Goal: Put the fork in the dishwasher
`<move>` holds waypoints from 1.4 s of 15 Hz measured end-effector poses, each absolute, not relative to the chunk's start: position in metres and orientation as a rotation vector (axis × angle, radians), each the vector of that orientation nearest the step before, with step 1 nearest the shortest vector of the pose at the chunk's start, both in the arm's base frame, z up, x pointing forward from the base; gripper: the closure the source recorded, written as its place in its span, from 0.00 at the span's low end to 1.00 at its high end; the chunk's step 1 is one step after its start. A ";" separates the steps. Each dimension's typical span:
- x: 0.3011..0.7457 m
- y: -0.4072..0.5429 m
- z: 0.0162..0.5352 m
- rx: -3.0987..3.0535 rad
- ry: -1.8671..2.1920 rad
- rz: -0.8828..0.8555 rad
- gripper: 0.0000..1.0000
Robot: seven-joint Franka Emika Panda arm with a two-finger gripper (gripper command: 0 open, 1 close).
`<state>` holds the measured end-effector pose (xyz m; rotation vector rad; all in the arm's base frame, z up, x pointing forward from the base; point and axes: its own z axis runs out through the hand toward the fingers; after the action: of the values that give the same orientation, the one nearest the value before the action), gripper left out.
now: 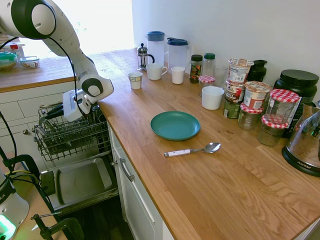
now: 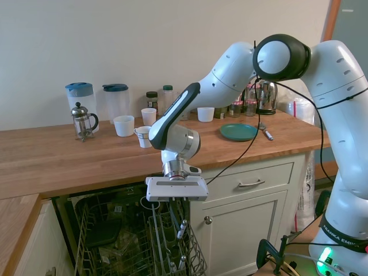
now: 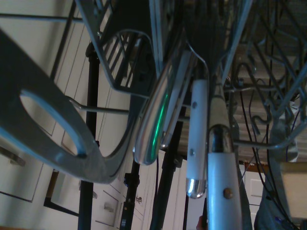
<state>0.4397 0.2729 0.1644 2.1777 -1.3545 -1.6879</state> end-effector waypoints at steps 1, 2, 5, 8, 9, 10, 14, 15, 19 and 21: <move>0.443 0.275 0.166 2.187 -1.349 -1.685 0.00; 0.446 0.277 0.167 2.192 -1.343 -1.683 0.00; 0.446 0.279 0.167 2.194 -1.322 -1.676 0.00; 0.447 0.279 0.167 2.197 -1.319 -1.676 0.00; 0.447 0.279 0.167 2.197 -1.318 -1.676 0.00; 0.448 0.280 0.167 2.197 -1.317 -1.677 0.00; 0.448 0.285 0.170 2.212 -1.295 -1.691 0.00; 0.448 0.289 0.174 2.218 -1.276 -1.703 0.00; 0.444 0.313 0.201 2.272 -1.199 -1.722 0.00; 0.440 0.322 0.221 2.306 -1.169 -1.714 0.00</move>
<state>0.4402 0.3219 0.2209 2.3056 -1.1695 -1.7138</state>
